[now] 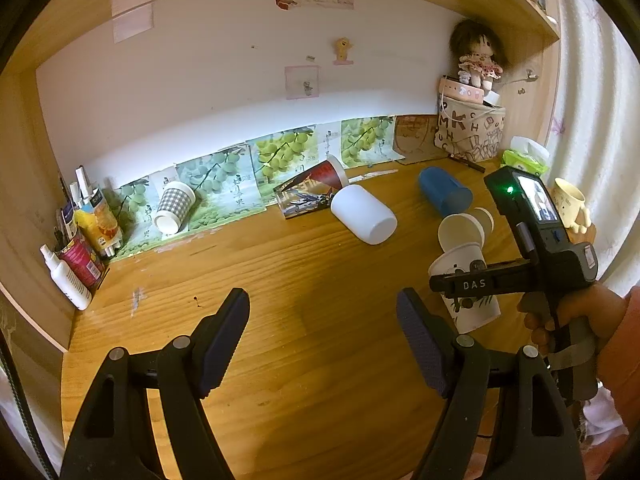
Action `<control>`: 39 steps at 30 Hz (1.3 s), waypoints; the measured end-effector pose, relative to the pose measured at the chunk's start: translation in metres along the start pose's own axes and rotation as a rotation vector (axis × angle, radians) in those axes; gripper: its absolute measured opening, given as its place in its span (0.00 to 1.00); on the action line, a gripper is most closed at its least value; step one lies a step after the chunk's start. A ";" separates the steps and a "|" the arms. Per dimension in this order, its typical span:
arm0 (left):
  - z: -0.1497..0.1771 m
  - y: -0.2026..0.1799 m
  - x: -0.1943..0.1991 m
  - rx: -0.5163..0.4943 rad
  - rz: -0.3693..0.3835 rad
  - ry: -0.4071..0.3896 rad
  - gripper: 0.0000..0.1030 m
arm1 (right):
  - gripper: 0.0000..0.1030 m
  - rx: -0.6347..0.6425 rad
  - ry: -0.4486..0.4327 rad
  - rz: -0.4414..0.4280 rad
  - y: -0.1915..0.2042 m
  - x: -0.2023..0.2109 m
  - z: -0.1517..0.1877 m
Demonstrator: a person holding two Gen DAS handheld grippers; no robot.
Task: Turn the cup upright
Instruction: 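Grasp the panda-print cup with the right gripper while the left gripper releases it, then lower the upright cup onto the desk with the right gripper and open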
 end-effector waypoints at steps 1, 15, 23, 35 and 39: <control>0.000 0.000 0.000 -0.002 -0.002 0.000 0.77 | 0.65 0.006 -0.008 -0.004 0.002 0.002 -0.001; -0.003 0.006 -0.001 -0.013 -0.040 -0.009 0.77 | 0.65 0.123 -0.313 -0.085 0.037 0.043 -0.014; -0.002 0.009 -0.004 -0.037 -0.060 0.005 0.77 | 0.65 0.184 -0.535 -0.069 0.054 0.061 -0.009; 0.008 0.024 -0.006 -0.067 -0.120 0.051 0.77 | 0.65 0.257 -0.716 0.063 0.056 0.065 0.005; 0.013 0.029 -0.006 -0.067 -0.136 0.074 0.77 | 0.66 0.274 -0.736 0.079 0.058 0.061 0.012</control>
Point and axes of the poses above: each gripper's, at about its wrist camera, not at the fingertips, and x roughly against the way its jaws point, y to its left, z to its underside, the point moved 9 cm from there along -x, roughly the way its jaws point
